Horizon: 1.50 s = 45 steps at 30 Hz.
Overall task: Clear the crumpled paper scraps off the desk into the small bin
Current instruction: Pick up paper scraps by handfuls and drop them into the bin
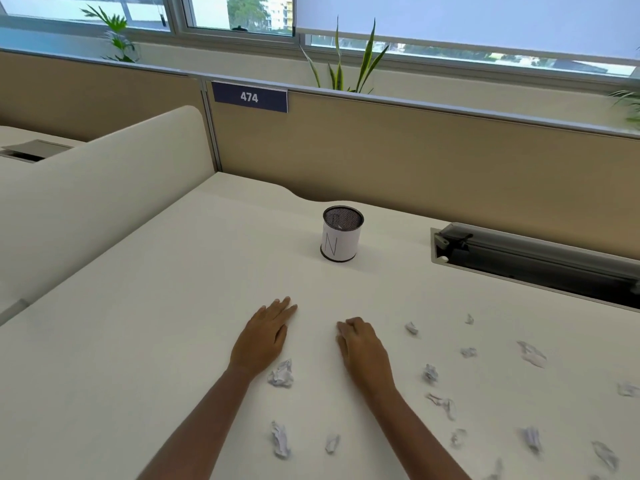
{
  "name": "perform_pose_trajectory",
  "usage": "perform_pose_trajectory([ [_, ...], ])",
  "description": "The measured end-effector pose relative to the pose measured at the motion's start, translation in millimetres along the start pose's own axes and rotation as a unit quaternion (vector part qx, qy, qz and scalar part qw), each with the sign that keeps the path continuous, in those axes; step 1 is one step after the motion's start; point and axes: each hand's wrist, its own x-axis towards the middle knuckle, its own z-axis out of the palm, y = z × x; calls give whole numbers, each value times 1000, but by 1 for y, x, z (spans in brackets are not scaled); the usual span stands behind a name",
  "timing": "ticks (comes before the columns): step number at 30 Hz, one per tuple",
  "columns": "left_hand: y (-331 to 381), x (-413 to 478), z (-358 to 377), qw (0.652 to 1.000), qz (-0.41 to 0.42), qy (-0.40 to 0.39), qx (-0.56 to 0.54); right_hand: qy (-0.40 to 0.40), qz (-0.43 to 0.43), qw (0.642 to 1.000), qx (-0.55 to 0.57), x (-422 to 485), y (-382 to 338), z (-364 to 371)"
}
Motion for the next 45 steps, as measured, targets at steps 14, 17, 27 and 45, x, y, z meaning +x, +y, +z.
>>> perform_pose_trajectory([
  [14,21,-38,-14,978,-98,-3,-183,-184,-117,965,146,-28,-62,-9],
  [17,27,-41,-21,955,-144,7,-259,-144,-104,973,144,-26,-62,-7],
  [27,46,-61,-40,980,-89,-43,-173,-67,35,983,169,-20,-44,-7],
  [45,81,-29,-44,859,-242,-81,-443,-4,104,962,253,-15,-31,-26],
])
